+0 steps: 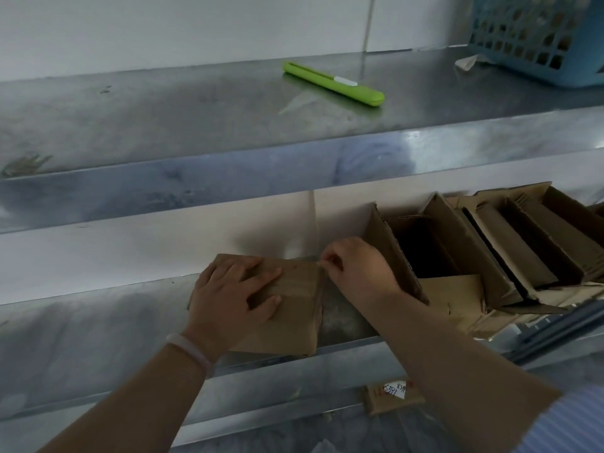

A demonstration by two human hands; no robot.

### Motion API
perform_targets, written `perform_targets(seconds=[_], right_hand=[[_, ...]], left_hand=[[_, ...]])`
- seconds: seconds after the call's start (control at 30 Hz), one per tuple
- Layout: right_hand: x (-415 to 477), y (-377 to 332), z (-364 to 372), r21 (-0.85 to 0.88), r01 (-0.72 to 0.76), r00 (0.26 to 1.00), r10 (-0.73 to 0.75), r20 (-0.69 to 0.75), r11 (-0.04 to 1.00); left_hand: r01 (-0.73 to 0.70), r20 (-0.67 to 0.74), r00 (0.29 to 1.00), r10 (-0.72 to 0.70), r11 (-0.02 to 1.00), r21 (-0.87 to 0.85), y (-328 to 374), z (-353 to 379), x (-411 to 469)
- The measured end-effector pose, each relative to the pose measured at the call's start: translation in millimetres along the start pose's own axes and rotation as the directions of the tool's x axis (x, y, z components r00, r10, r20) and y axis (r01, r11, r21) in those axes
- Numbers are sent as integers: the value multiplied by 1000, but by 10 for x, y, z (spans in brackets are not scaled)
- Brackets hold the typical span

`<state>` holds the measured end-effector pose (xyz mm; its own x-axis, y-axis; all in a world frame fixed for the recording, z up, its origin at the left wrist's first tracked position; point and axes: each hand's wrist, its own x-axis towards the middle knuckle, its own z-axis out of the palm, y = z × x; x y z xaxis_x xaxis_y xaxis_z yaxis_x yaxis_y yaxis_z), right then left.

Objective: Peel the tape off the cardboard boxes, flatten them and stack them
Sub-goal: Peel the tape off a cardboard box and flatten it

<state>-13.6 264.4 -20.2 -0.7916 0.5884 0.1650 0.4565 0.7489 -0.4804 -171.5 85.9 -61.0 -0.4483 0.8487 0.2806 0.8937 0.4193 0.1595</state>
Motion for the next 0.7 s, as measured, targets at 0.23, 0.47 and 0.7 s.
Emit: perform_targets(seconds=[0.23, 0.47, 0.7], right_hand=[[-49, -15, 132, 335, -143, 988, 152, 0, 931], [29, 16, 220, 483, -333, 937, 341, 74, 810], [166, 154, 367, 663, -441, 846, 526, 83, 605]], left_hand=[[-3, -5, 1000, 3, 1000, 7, -7, -8, 7], [-15, 2, 1000, 15, 1000, -6, 3, -16, 0], [-15, -13, 1000, 15, 1000, -17, -5, -12, 2]])
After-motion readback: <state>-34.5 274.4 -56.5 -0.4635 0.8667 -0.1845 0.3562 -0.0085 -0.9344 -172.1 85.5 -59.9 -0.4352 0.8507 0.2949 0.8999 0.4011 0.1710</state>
